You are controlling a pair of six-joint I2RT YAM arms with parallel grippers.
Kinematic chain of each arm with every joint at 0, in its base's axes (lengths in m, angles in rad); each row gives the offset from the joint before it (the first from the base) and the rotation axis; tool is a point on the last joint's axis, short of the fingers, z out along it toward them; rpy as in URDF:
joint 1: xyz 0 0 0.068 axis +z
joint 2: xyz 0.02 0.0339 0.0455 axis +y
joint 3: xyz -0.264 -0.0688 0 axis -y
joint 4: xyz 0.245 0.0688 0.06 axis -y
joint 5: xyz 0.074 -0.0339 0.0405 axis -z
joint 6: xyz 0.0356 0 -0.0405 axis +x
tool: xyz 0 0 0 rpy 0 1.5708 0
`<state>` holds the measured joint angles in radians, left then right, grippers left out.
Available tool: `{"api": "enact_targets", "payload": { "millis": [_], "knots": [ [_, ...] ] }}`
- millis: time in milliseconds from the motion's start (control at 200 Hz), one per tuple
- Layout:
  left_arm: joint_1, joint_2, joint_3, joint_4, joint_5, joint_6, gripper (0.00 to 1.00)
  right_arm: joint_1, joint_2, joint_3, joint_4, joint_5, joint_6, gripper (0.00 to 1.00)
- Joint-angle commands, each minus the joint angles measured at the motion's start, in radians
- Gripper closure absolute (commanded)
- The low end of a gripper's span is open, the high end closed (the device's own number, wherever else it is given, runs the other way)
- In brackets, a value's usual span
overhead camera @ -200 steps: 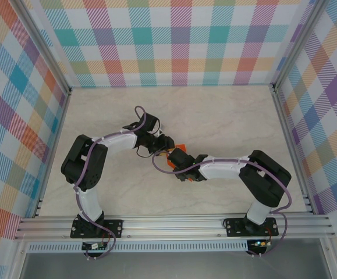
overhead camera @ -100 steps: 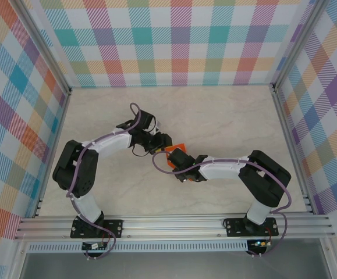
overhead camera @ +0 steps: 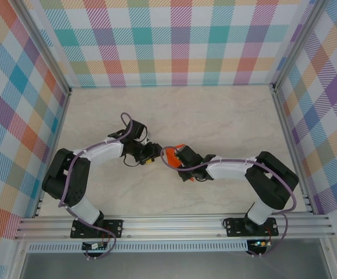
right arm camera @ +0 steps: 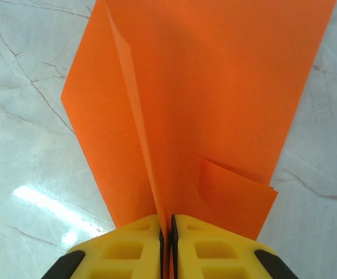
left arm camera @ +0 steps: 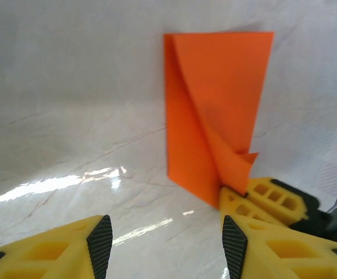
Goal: Fold a paper plane with a square sheet of paper (fold left side to right side)
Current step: Fourth fold the wing at the center of the table.
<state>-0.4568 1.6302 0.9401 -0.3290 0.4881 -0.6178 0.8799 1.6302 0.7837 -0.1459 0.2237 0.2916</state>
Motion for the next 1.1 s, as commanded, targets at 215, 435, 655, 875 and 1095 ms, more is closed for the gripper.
{"api": "enact_targets", "payload": {
  "millis": [215,435,655,875,1095],
  "knots": [
    [-0.028,-0.009,-0.040,0.094,0.010,-0.033,0.45,-0.038,-0.045,-0.032,0.017,-0.093,0.027,0.91],
    [-0.062,0.009,-0.041,0.115,0.010,-0.045,0.45,-0.060,-0.053,-0.026,0.012,-0.145,0.026,0.94],
    [-0.084,0.043,-0.019,0.135,0.016,-0.061,0.49,-0.107,-0.042,-0.024,0.018,-0.238,0.041,0.95],
    [-0.124,0.096,0.017,0.160,0.021,-0.075,0.52,-0.138,-0.024,-0.022,0.030,-0.313,0.045,0.96],
    [-0.144,0.153,0.071,0.166,0.026,-0.077,0.53,-0.164,-0.024,-0.038,0.053,-0.362,0.058,0.96]
  ]
}}
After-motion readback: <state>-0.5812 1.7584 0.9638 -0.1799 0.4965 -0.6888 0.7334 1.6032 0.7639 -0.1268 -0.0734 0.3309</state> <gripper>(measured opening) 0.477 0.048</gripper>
